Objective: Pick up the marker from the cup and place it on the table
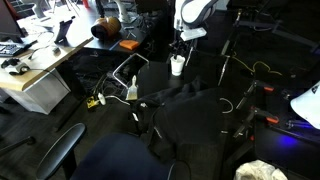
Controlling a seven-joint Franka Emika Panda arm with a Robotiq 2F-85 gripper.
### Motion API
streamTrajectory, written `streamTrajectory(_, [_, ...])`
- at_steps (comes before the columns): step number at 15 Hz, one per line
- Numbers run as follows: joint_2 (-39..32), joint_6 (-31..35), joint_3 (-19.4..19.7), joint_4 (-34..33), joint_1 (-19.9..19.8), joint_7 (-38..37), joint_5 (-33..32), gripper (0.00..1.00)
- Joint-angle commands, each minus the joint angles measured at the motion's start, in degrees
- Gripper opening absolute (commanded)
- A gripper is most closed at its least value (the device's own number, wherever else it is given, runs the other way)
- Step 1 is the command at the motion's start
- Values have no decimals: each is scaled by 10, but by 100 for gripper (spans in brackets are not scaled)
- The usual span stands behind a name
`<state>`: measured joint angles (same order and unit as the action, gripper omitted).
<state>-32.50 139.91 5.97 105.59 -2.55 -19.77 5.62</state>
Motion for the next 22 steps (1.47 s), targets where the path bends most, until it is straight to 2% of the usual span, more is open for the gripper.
streamTrajectory(1, [-19,-30,5,-34,-2,-13,13,56])
streamTrajectory(8, [-45,-38,5,-63,-10,-12,19,49])
streamTrajectory(18, [-78,-37,10,-92,-12,-17,17,49])
streamTrajectory(19, [-80,-35,11,-93,-11,-19,16,47])
streamTrajectory(20, [-82,-34,12,-94,-10,-21,15,39])
streamTrajectory(21, [-82,-30,13,-92,-9,-21,14,22])
streamTrajectory(22, [-82,-28,13,-90,-8,-22,13,16])
